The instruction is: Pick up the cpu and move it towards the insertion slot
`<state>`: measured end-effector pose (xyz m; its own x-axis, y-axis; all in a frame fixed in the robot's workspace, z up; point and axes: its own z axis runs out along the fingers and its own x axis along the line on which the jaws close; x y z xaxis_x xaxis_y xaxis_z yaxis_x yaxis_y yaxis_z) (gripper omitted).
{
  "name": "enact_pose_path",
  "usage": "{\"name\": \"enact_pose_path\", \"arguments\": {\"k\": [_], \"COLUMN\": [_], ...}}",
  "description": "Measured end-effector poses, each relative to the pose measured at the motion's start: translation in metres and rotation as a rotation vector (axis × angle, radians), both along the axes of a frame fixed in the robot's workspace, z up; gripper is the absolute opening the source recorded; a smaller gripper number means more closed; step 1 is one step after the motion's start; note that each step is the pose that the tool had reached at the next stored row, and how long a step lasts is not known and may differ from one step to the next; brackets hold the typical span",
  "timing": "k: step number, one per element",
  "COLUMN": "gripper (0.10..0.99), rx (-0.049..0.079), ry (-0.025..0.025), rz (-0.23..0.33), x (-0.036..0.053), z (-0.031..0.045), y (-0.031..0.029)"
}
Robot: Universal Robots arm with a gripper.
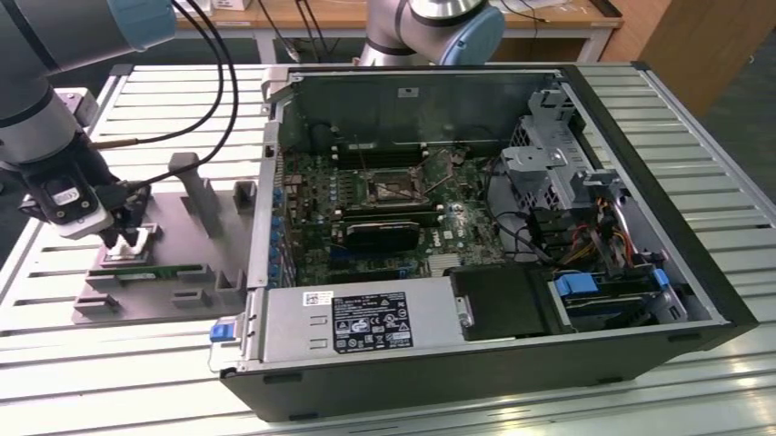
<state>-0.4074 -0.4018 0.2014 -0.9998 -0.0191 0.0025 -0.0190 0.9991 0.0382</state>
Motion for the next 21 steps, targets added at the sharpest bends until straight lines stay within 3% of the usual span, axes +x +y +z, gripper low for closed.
{"name": "enact_pose_path", "arguments": {"k": [1,2,4,7,8,12,16,21], "gripper": [0.349,0.349,0.467,0.525,0.588,0.588,0.588,0.588], "rx": [0.000,0.000,0.000,0.000,0.000,0.000,0.000,0.000], "ry": [0.0000,0.0000,0.0000,0.0000,0.0000,-0.0018,-0.0139,-0.0139], "rz": [0.000,0.000,0.000,0.000,0.000,0.000,-0.003,-0.015], "x": [0.0000,0.0000,0.0000,0.0000,0.0000,0.0000,-0.0001,-0.0003], "z": [0.0000,-0.0001,-0.0002,-0.0003,-0.0003,-0.0011,-0.0041,-0.0060], "y": [0.0000,0.0000,0.0000,0.0000,0.0000,0.0000,0.0000,0.0006]}}
